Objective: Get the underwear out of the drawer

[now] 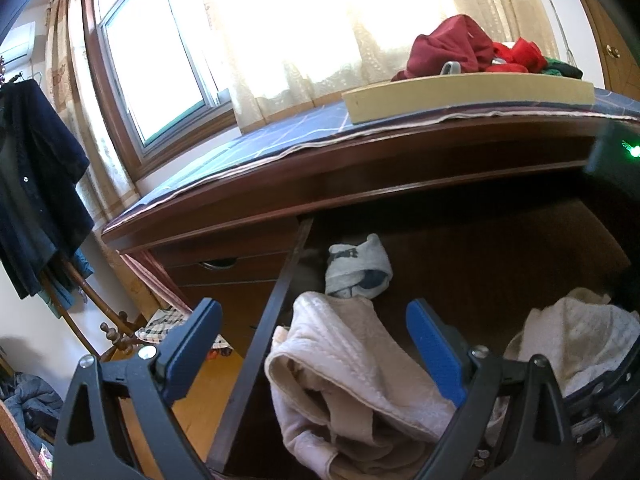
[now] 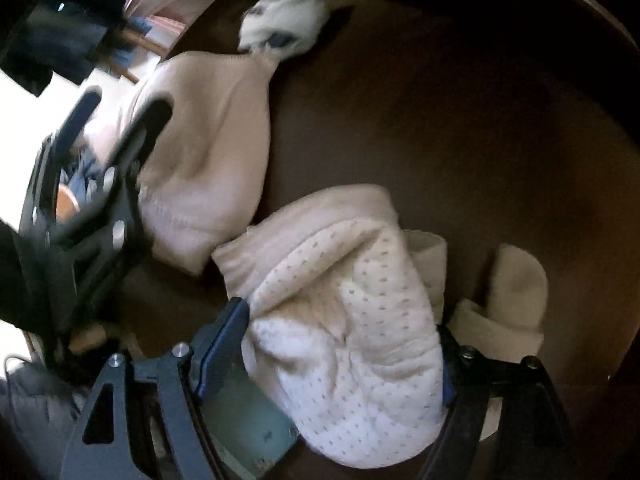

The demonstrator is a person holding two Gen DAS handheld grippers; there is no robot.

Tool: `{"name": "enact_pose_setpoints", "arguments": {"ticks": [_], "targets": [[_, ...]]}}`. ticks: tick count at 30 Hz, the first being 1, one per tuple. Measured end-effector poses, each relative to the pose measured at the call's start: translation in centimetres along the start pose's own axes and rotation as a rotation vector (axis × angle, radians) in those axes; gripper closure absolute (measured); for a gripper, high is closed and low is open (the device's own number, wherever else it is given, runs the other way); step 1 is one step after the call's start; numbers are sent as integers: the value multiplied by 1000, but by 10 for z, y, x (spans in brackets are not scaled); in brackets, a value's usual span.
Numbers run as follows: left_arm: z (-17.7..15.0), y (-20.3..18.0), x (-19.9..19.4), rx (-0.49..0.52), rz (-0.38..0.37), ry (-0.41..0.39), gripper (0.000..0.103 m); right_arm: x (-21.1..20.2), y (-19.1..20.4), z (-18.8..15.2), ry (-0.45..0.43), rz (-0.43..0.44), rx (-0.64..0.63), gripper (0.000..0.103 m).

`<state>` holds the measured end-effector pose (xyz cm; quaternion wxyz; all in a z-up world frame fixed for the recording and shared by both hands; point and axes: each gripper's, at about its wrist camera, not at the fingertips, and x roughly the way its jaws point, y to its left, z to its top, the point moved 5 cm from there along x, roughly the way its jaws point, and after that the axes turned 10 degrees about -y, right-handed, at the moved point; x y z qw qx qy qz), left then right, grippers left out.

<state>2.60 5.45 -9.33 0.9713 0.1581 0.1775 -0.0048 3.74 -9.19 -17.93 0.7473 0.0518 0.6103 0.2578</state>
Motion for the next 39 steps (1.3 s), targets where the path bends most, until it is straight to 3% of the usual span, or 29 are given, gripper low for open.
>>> {"name": "enact_pose_setpoints", "arguments": {"ticks": [2, 6, 10, 13, 14, 15, 18, 22, 31, 36, 39], "targets": [[-1, 0, 1, 3, 3, 2, 8, -2, -6, -5, -2, 10, 30, 25], [-2, -1, 2, 5, 5, 5, 8, -13, -10, -13, -80, -36, 20, 50], [-3, -1, 4, 6, 6, 5, 8, -33, -1, -20, -179, -52, 14, 57], [-3, -1, 4, 4, 6, 5, 8, -53, -3, -22, -275, 2, 100, 63], [-3, 0, 4, 3, 5, 6, 8, -61, -7, -22, -315, 32, 146, 73], [-3, 0, 4, 2, 5, 6, 8, -72, -11, -21, -370, 81, 200, 90], [-3, 0, 4, 4, 6, 5, 8, -91, -20, -14, -448, 155, 282, 90], [-3, 0, 4, 6, 4, 4, 8, -90, -18, -18, -438, 92, 254, 90], [-2, 0, 4, 6, 9, 3, 8, -56, -32, -16, -280, -40, 180, 86], [-2, 0, 4, 8, 9, 3, 8, -36, -22, -19, -193, -26, 100, 86], [-2, 0, 4, 8, 9, 2, 8, -31, -12, -19, -197, -88, 26, 87]]}}
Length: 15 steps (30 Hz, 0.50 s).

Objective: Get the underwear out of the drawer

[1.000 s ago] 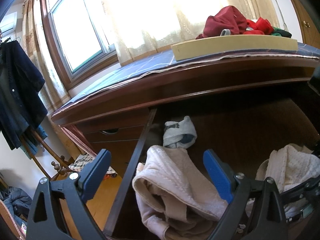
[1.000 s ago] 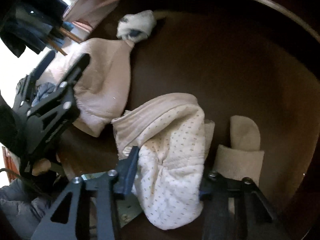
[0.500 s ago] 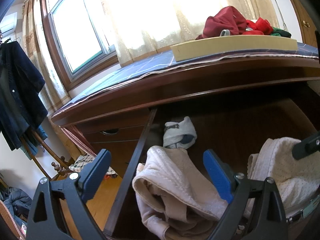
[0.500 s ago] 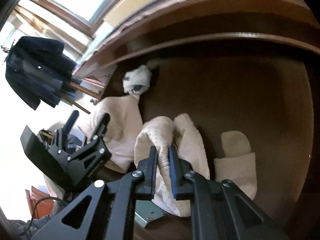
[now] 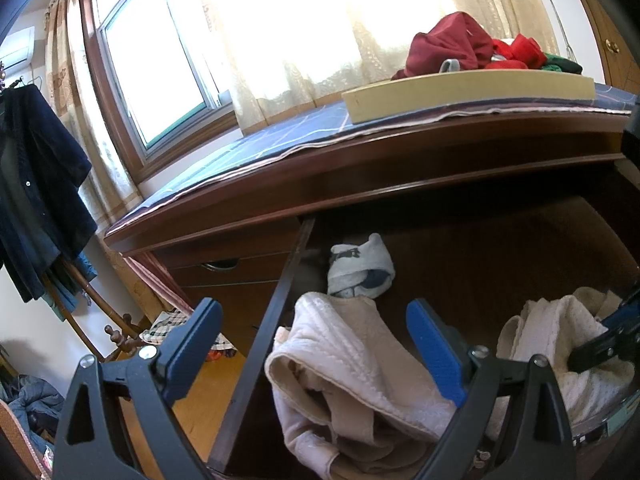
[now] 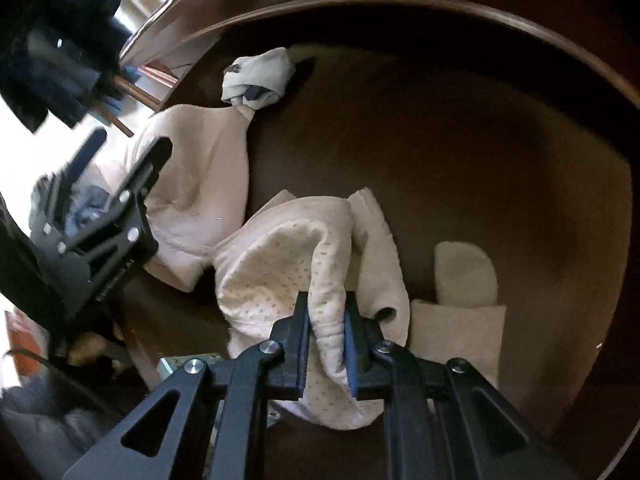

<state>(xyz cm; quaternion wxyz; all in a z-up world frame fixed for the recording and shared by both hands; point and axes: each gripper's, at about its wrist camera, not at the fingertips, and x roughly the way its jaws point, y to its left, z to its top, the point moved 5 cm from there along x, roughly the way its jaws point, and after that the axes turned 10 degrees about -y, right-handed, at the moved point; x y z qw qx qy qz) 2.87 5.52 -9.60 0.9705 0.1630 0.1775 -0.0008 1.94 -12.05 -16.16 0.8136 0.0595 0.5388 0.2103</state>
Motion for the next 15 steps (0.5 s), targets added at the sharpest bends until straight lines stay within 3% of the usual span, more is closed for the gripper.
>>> {"name": "enact_pose_setpoints", "arguments": {"ticks": [3, 7, 15], "targets": [[1, 0, 0, 1, 1, -2, 8, -12, 7, 2, -74, -70, -53, 95], [1, 0, -1, 1, 1, -1, 8, -50, 17, 14, -225, -55, -58, 96], [1, 0, 0, 1, 2, -2, 8, -127, 33, 47, -427, -41, -47, 96]]}}
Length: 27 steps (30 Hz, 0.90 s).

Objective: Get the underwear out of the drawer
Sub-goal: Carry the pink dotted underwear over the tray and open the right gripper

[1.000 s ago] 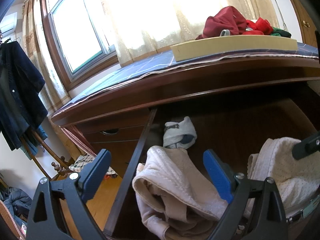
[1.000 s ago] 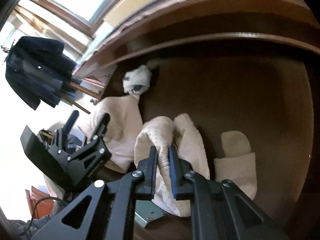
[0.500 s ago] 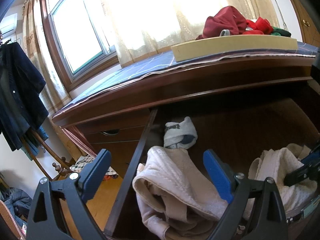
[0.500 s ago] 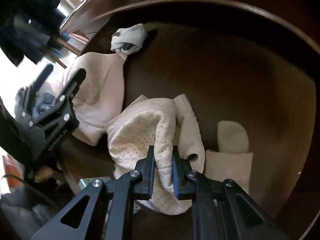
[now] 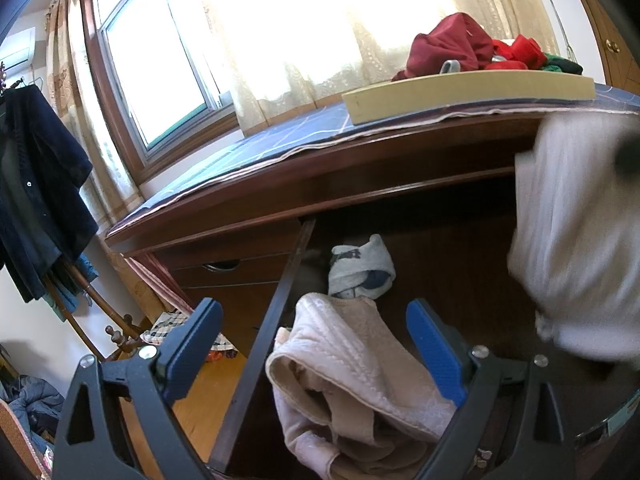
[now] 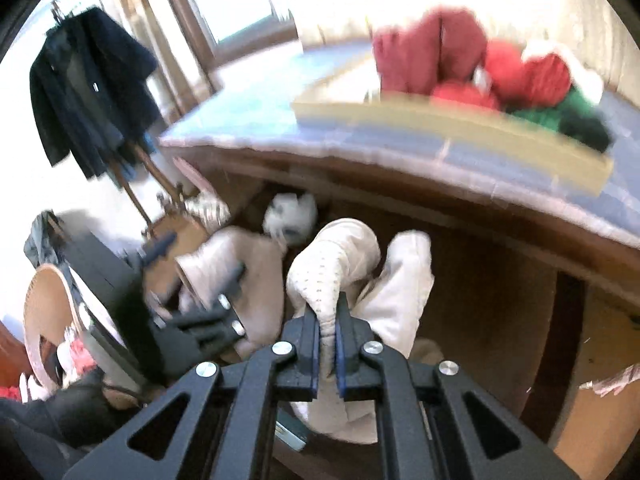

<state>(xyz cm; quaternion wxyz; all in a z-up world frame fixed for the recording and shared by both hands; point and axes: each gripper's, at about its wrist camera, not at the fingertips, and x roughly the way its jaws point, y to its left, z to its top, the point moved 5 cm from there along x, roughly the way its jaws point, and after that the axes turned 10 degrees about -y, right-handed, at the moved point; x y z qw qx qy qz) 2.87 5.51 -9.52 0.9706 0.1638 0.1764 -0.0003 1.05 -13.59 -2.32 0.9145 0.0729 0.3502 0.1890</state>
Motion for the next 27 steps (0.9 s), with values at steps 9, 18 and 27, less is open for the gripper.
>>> {"name": "enact_pose_setpoints", "arguments": {"ticks": [9, 18, 27], "targets": [[0, 0, 0, -1, 0, 0, 8, -71, 15, 98, -231, 40, 10, 96], [0, 0, 0, 0, -1, 0, 8, -61, -14, 245, -350, 13, 74, 96], [1, 2, -2, 19, -18, -3, 8, 75, -97, 275, -329, 32, 427, 96]]}}
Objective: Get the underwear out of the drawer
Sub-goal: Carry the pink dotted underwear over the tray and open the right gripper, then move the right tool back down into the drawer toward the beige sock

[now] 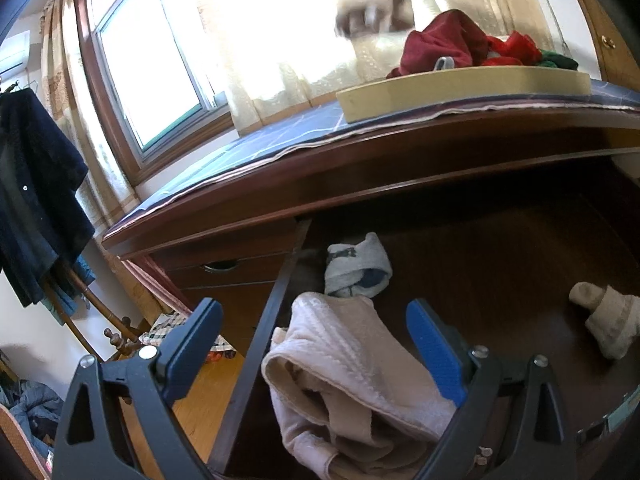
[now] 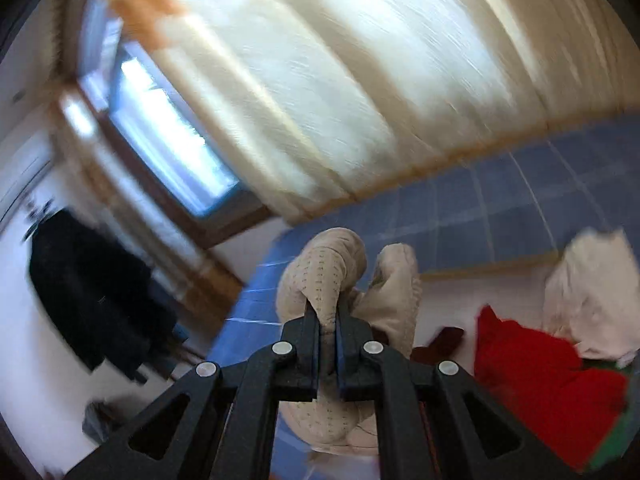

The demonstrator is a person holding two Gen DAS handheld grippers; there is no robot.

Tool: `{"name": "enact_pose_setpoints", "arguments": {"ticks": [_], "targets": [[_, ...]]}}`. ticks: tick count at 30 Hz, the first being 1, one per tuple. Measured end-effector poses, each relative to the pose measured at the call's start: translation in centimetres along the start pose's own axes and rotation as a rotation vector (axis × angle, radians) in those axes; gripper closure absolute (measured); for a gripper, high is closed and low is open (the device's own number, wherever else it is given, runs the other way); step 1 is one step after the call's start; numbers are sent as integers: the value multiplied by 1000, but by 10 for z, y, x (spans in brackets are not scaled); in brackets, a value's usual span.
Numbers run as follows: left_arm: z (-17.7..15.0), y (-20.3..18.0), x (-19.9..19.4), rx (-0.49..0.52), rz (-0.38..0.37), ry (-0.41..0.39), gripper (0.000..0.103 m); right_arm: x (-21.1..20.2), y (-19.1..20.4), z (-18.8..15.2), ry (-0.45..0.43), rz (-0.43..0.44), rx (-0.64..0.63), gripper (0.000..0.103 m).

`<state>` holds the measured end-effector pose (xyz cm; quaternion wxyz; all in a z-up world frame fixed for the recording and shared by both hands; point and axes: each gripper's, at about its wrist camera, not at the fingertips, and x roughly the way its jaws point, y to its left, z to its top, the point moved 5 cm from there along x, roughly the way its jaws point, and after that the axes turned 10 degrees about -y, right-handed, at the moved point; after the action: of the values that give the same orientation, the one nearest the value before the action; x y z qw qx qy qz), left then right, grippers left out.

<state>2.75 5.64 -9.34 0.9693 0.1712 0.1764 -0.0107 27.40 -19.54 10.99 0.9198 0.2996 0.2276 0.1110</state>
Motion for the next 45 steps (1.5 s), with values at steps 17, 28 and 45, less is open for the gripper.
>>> {"name": "enact_pose_setpoints", "arguments": {"ticks": [17, 28, 45], "targets": [[0, -5, -2, 16, 28, -16, 8, -19, -60, -30, -88, -78, 2, 47], [-1, -4, -1, 20, 53, -18, 8, -144, -34, -66, -341, -41, -165, 5], [0, -2, 0, 19, 51, -19, 8, -227, -82, -167, -280, -209, -151, 5]]}}
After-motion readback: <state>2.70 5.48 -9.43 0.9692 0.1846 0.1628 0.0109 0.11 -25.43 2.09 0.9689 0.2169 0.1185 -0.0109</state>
